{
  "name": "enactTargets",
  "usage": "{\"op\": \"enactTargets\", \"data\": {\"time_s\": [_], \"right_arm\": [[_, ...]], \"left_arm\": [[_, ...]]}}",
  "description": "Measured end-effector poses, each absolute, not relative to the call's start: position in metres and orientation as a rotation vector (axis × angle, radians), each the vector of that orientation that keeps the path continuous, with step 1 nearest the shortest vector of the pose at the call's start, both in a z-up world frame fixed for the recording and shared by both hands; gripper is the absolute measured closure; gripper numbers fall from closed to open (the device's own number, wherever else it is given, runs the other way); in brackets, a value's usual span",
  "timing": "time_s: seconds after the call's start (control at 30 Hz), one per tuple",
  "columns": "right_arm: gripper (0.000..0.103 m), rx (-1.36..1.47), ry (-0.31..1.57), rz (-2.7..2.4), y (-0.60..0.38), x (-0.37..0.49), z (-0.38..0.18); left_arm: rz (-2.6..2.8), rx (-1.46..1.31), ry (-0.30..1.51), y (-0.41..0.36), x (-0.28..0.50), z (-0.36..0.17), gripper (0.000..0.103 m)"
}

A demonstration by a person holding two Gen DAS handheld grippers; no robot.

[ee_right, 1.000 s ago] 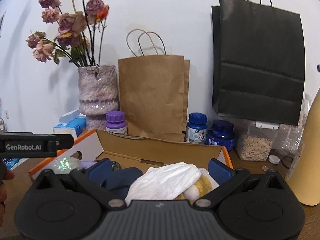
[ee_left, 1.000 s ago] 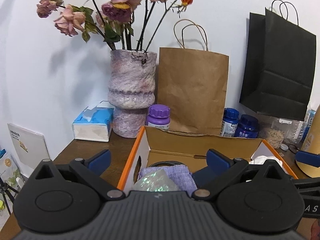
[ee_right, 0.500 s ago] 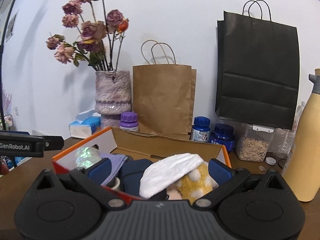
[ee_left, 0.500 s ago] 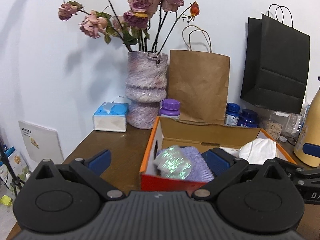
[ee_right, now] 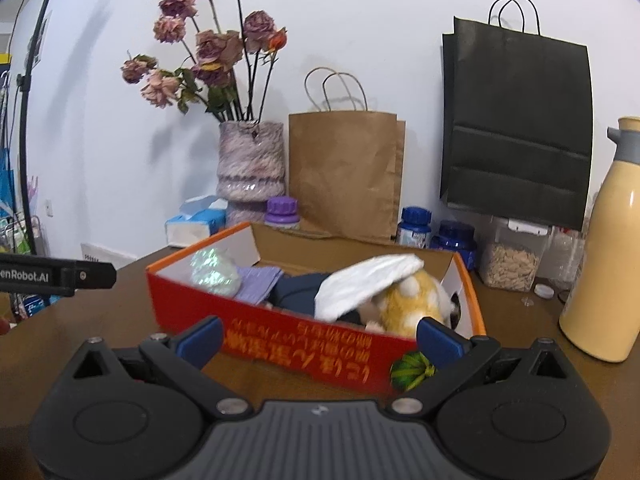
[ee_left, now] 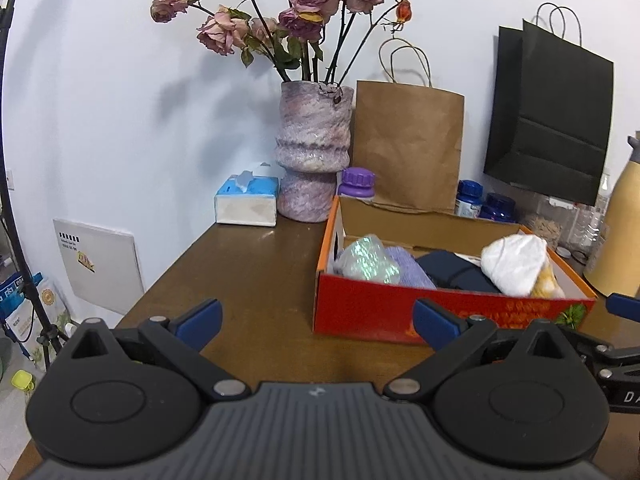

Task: Flip cup upright
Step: 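Withdraw both open tools from the box back toward the table, then grasp the white bottle cap with the right gripper while the left gripper grasps the red rose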

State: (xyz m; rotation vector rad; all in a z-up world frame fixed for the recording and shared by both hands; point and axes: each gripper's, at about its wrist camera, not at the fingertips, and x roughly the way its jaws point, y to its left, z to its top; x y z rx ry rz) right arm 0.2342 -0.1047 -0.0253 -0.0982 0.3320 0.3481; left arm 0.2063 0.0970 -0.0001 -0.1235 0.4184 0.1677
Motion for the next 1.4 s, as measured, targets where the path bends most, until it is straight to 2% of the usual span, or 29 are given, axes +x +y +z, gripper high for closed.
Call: {"op": "enactTargets", "data": {"time_s": [0.63, 0.73, 1.03, 1.07, 1.13, 1.17, 1.4], "right_arm": [[0.0, -0.142, 0.522, 0.377, -0.084, 0.214, -0.064], [0.003, -0.132, 0.57, 0.4, -0.079, 0.223, -0.069], [0.028, -0.098, 0.642, 0.399, -0.064, 0.245, -0.08], [0.033, -0.107, 0.637, 0.395, -0.062, 0.244, -0.079], [0.05, -0.103, 0.624, 0.414, -0.062, 0.242, -0.079], [0.063, -0.103, 0.617, 0.417, -0.062, 0.241, -0.078], [0.064, -0.09, 0.564, 0.409, -0.069, 0.233, -0.073]], "left_arm": [[0.132, -0.126, 0.486, 0.097, 0.175, -0.022, 0.0], [0.139, -0.129, 0.483, 0.097, 0.174, -0.021, 0.0], [0.145, -0.133, 0.486, 0.098, 0.174, -0.021, 0.0], [0.145, -0.133, 0.486, 0.098, 0.174, -0.021, 0.0], [0.147, -0.132, 0.487, 0.098, 0.174, -0.021, 0.0], [0.149, -0.132, 0.488, 0.097, 0.175, -0.022, 0.0], [0.157, -0.137, 0.492, 0.098, 0.178, -0.024, 0.0]]}}
